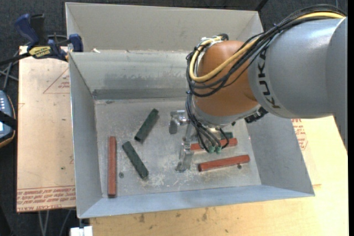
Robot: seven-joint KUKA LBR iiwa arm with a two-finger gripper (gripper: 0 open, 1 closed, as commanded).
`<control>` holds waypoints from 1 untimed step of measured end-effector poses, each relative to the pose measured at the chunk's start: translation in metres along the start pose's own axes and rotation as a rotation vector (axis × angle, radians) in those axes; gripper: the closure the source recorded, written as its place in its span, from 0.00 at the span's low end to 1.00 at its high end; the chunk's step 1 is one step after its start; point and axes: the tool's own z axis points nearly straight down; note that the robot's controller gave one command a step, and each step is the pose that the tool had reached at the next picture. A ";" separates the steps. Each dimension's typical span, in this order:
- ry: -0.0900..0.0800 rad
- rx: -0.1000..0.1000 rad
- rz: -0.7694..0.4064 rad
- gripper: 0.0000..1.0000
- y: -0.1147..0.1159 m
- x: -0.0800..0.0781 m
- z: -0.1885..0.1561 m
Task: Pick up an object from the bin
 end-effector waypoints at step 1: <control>0.000 0.000 0.000 0.00 0.000 0.000 0.000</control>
Offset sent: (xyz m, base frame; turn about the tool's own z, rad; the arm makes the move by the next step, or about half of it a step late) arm -0.0386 -0.0508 -0.0517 -0.0362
